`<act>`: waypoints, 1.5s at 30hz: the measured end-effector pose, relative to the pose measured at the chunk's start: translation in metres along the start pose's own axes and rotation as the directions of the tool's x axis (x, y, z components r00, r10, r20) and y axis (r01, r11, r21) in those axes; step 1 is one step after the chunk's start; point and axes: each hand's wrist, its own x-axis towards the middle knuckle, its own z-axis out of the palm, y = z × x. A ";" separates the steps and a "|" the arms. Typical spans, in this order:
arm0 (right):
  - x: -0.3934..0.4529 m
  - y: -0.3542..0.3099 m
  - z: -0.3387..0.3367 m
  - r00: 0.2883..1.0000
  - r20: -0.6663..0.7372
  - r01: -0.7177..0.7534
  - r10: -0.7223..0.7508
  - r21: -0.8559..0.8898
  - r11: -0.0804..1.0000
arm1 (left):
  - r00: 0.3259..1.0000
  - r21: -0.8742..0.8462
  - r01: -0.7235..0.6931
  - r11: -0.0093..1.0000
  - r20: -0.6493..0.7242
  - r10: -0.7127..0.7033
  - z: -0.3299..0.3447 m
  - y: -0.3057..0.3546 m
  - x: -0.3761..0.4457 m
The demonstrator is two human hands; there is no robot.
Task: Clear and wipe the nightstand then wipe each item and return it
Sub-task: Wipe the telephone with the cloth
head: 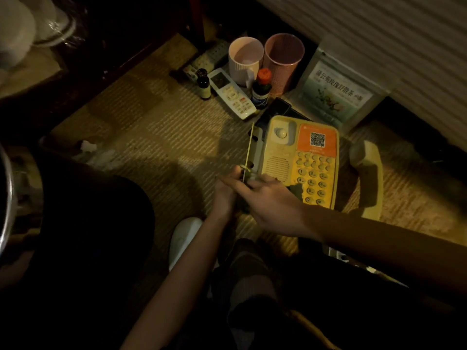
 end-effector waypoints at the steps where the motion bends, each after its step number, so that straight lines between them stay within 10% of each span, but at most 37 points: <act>1: -0.001 -0.005 -0.003 0.997 0.079 -0.018 0.010 0.104 0.994 | 1.000 0.020 -0.023 1.000 0.000 0.023 0.000 0.001 0.000; 3: -0.007 -0.006 -0.012 0.985 0.159 -0.131 0.069 0.424 0.896 | 0.999 0.039 -0.042 0.998 -0.027 0.043 -0.002 0.002 -0.001; 7: -0.019 0.036 -0.043 0.891 0.183 -0.321 0.416 0.901 0.292 | 0.995 -0.020 -0.094 0.995 0.022 0.095 -0.002 -0.002 -0.005; 12: -0.062 0.100 -0.060 0.530 0.105 -0.595 0.841 0.753 0.281 | 0.986 0.064 -0.166 0.984 0.001 0.166 0.001 0.002 -0.008; 16: -0.107 0.134 -0.039 0.123 0.196 -0.868 0.973 0.496 0.010 | 0.989 0.059 -0.148 0.987 0.019 0.147 0.004 -0.001 -0.006; 19: -0.130 0.142 -0.012 -0.015 0.334 -0.923 0.943 0.359 -0.141 | 0.984 0.100 -0.176 0.979 0.031 0.174 0.006 -0.002 -0.005; 24: -0.141 0.141 0.002 0.176 0.718 -0.600 0.674 0.621 -0.505 | 0.981 0.123 -0.195 0.973 0.014 0.195 0.005 -0.007 0.000; 34: -0.138 0.126 -0.025 0.600 0.628 -0.266 0.496 0.741 -0.617 | 0.976 0.127 -0.217 0.968 0.022 0.216 0.011 -0.003 -0.005; 41: -0.079 0.111 -0.060 0.751 0.557 -0.516 0.354 0.830 -0.211 | 0.983 0.091 -0.181 0.979 0.027 0.180 0.009 0.001 -0.008; 45: -0.024 0.100 -0.067 0.716 0.568 -0.627 0.405 0.779 0.017 | 0.985 0.052 -0.165 0.985 0.055 0.162 0.006 0.000 -0.011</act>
